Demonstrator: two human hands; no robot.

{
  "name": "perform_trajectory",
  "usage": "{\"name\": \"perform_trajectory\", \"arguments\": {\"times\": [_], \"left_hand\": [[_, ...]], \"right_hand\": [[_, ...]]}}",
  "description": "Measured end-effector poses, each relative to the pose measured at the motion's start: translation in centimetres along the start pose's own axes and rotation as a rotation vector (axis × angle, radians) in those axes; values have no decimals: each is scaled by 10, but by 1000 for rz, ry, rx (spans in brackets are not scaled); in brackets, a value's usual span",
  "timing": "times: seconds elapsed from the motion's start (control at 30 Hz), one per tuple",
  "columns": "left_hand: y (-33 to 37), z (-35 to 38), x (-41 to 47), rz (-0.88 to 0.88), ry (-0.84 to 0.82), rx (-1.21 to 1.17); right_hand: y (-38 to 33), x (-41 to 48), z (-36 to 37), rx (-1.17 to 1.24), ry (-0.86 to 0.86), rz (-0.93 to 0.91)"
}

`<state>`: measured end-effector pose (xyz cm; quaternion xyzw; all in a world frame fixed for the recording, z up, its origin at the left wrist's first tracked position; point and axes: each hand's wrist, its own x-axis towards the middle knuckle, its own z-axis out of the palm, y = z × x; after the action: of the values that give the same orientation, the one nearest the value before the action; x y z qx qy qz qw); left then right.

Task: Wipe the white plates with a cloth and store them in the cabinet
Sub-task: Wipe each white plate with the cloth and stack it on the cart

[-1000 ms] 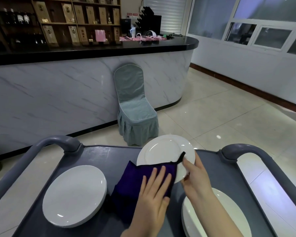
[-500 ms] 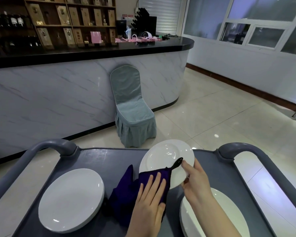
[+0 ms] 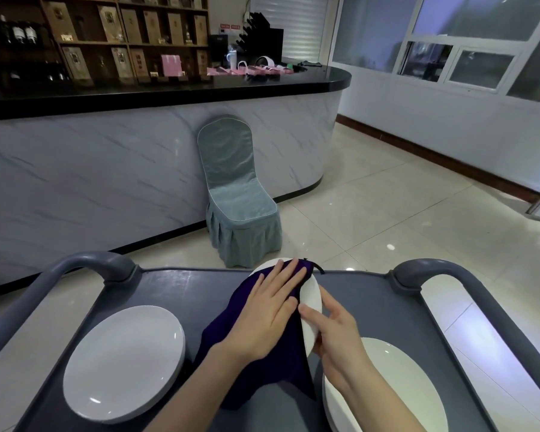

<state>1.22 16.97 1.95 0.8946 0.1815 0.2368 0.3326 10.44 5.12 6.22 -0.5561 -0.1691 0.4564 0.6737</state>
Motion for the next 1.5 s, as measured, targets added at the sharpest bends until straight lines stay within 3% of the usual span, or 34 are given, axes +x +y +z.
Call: {"name": "perform_trajectory", "arguments": {"times": [0.17,0.33,0.43,0.5,0.73,1.03,1.3,1.5], "left_hand": [[-10,17,-20,-134,145,-102],[-18,31,-59,-252,132,-81],[0,44,-71,-137,58,114],[8,47,-67,-41,59,124],[-26,3,-35,-251,89,72],[14,42,-56,-85,-32,62],[-22,19,-39,-295,85,-27],[8,49,-58,-101,-7,63]], "right_hand": [[2,2,-9,-1,13,12],[6,3,-27,54,32,8],[7,6,-34,105,49,3],[9,5,-33,91,26,4],[2,3,-29,50,-16,-19],[12,2,-35,87,30,-2],[-1,1,-31,101,17,-67],[8,2,-29,104,58,-35]]}}
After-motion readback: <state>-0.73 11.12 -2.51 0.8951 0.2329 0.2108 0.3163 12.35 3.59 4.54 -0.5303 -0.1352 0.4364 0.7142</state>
